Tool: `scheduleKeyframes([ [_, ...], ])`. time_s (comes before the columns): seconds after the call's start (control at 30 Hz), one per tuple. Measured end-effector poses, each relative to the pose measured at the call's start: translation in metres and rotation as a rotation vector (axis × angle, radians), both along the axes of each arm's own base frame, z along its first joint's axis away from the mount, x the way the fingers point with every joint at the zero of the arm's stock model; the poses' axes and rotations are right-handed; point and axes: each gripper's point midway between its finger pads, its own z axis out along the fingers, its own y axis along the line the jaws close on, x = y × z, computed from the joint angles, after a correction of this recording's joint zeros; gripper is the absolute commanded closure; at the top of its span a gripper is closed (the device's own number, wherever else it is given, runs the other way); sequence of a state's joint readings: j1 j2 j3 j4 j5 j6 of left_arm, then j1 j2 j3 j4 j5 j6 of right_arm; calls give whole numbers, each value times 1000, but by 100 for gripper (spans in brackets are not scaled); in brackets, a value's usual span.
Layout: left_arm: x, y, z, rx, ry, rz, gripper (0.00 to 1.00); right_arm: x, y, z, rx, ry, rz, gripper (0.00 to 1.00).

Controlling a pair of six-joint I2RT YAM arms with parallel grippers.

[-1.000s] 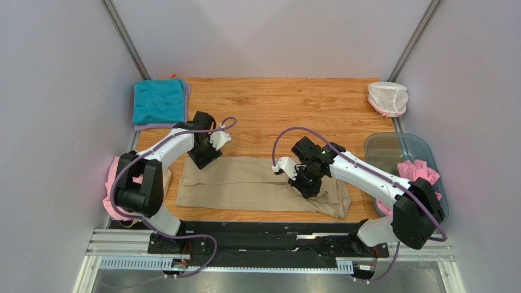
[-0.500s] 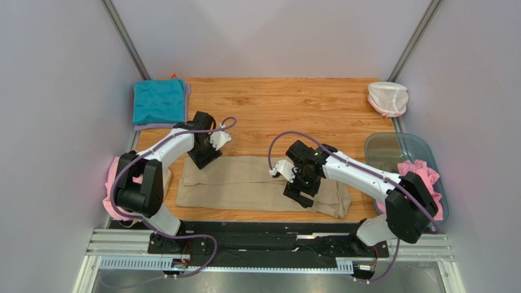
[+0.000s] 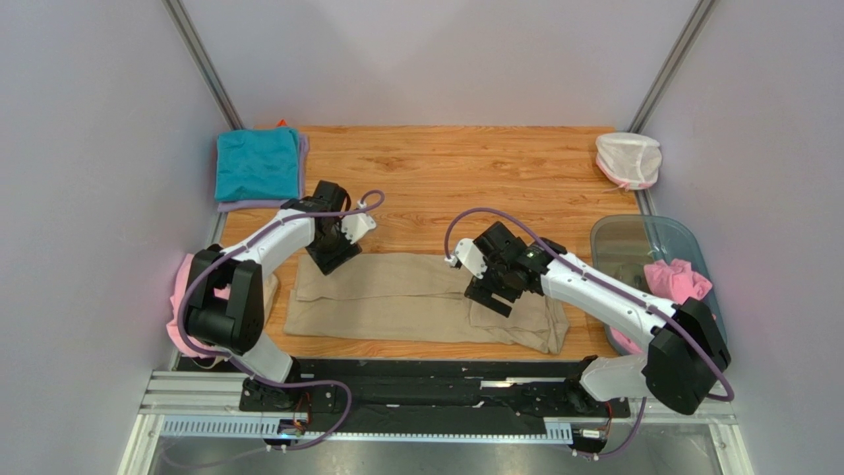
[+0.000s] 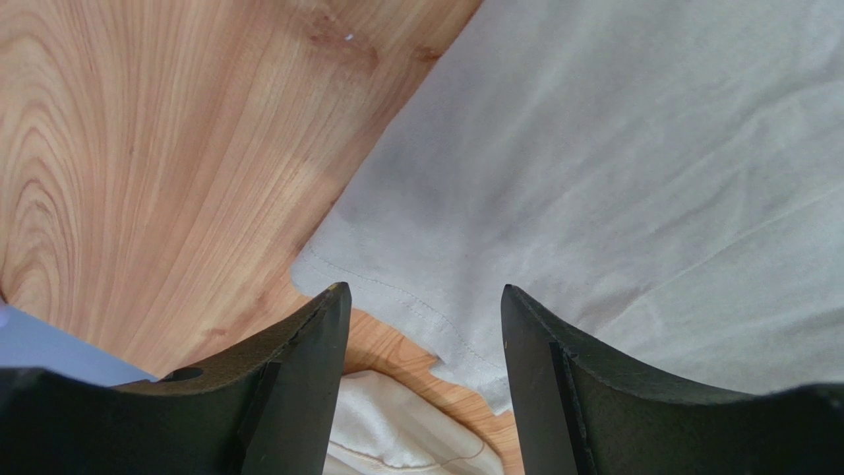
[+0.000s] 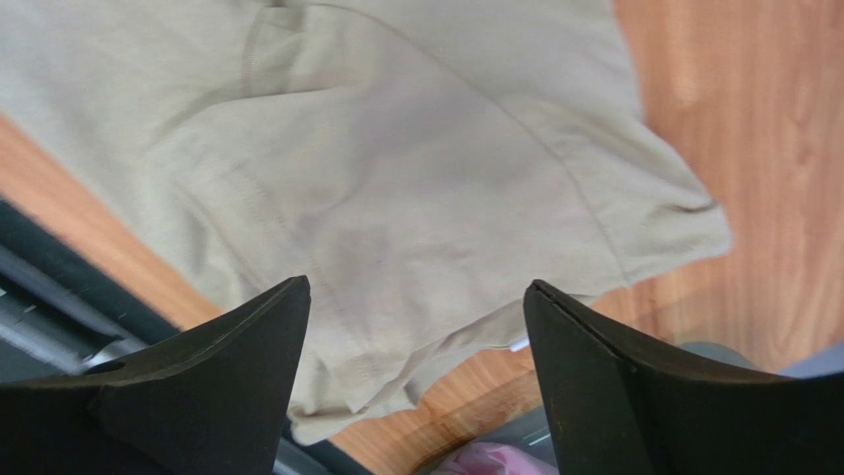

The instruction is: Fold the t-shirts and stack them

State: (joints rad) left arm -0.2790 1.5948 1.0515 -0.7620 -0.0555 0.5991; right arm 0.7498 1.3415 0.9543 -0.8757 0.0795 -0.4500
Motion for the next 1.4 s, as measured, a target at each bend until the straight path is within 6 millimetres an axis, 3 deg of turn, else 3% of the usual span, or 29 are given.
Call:
scheduleKeyframes([
  [0.07, -2, -4, 2, -5, -9, -26, 15, 8, -7, 1, -10, -66, -25, 11],
  [0.23, -10, -21, 12, -42, -53, -115, 9, 22, -26, -2, -49, -192, -78, 9],
  [0.47, -13, -22, 9, -30, -83, -166, 8, 37, -27, -1, -55, -266, -100, 8],
  [0.63, -26, -14, -2, -2, -53, -185, 8, 39, -25, -6, -51, -272, -99, 8],
  [0.8, -40, -10, 1, -4, -53, -205, 8, 38, -29, -18, -72, -255, -95, 9],
  [1.07, -35, -14, 3, -18, -75, -219, 7, 44, -28, -36, -109, -237, -68, 9],
  [1.4, -18, -27, -19, 14, -77, -262, 7, 58, -24, -51, -144, -255, -25, 9],
])
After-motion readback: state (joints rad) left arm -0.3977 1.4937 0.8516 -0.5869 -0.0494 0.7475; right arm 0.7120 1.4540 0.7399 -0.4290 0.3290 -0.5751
